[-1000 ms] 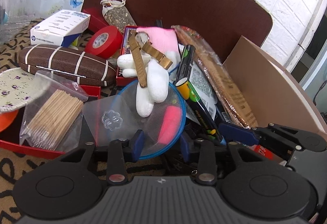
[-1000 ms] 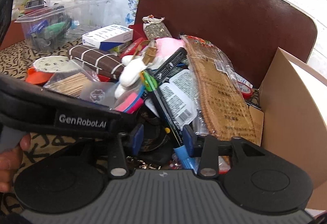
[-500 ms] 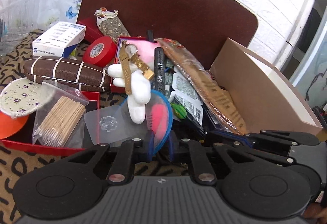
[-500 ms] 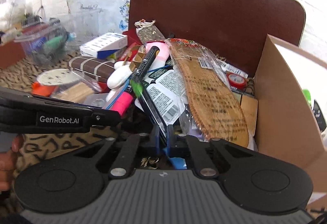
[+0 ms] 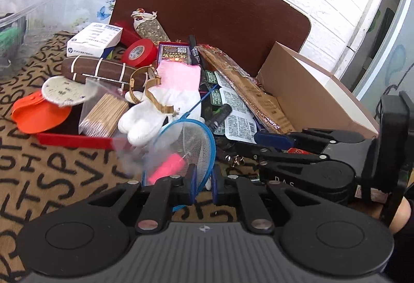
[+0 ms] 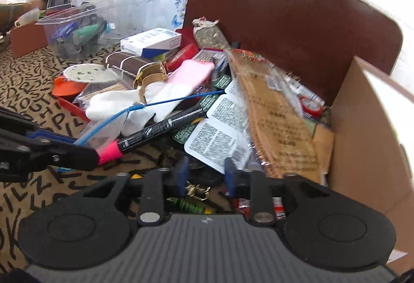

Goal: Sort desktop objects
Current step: 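Grasp the blue-rimmed mesh net with the left gripper while the right grasps the yellow-capped chalk marker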

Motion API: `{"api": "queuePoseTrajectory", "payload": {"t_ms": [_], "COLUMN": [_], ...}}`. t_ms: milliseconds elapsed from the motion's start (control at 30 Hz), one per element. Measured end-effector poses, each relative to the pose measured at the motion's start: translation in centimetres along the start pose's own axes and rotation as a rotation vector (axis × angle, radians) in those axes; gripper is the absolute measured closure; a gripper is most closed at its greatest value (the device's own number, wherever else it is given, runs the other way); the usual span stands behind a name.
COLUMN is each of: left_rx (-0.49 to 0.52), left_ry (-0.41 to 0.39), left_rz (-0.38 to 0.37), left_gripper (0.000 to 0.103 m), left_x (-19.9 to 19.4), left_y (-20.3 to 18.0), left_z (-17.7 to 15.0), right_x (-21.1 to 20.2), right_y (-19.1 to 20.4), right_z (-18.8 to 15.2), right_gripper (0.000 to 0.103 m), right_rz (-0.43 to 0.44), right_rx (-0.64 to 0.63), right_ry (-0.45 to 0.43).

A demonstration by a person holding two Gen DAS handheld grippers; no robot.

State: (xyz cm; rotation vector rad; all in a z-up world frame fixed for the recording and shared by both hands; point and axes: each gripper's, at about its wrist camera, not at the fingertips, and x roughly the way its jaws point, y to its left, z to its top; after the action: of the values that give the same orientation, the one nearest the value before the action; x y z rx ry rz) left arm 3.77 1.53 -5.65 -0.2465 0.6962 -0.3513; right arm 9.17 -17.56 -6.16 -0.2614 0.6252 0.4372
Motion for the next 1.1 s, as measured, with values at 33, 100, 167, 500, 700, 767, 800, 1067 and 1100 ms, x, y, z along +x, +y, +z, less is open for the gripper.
{"api": "queuePoseTrajectory", "payload": {"t_ms": [33, 100, 167, 500, 700, 767, 800, 1067, 1100], "left_rx": [0.002, 0.003, -0.002, -0.037, -0.05, -0.011, 0.006, 0.079, 0.066], "left_ry": [0.001, 0.003, 0.006, 0.011, 0.034, 0.03, 0.032, 0.067, 0.066], "left_rz": [-0.001, -0.008, -0.014, -0.003, -0.02, -0.008, -0.008, -0.012, -0.009], "left_gripper": [0.092, 0.091, 0.09, 0.077, 0.084, 0.087, 0.088, 0.085, 0.081], "left_x": [0.0, 0.3, 0.5, 1.3, 1.4, 1.1, 0.9, -1.5, -1.5], "left_y": [0.1, 0.1, 0.2, 0.6, 0.7, 0.1, -0.1, 0.2, 0.4], "left_z": [-0.1, 0.0, 0.0, -0.1, -0.4, -0.4, -0.5, -2.7, -2.9], "right_x": [-0.1, -0.5, -1.0, -0.7, -1.4, -2.1, -2.5, -6.4, -6.5], "right_y": [0.1, 0.2, 0.3, 0.2, 1.2, 1.7, 1.9, 4.7, 4.8], "right_z": [-0.1, -0.2, -0.6, -3.2, -3.3, -3.4, -3.5, -5.0, -5.1], "right_gripper": [0.073, 0.072, 0.072, 0.061, 0.067, 0.073, 0.076, 0.076, 0.075], "right_rz": [0.009, 0.028, 0.046, 0.079, 0.085, 0.092, 0.1, 0.231, 0.235], "right_rx": [0.002, -0.007, -0.038, -0.136, -0.135, -0.145, -0.147, -0.218, -0.216], "right_ry": [-0.003, -0.011, -0.008, 0.091, 0.145, 0.169, 0.177, 0.195, 0.197]}}
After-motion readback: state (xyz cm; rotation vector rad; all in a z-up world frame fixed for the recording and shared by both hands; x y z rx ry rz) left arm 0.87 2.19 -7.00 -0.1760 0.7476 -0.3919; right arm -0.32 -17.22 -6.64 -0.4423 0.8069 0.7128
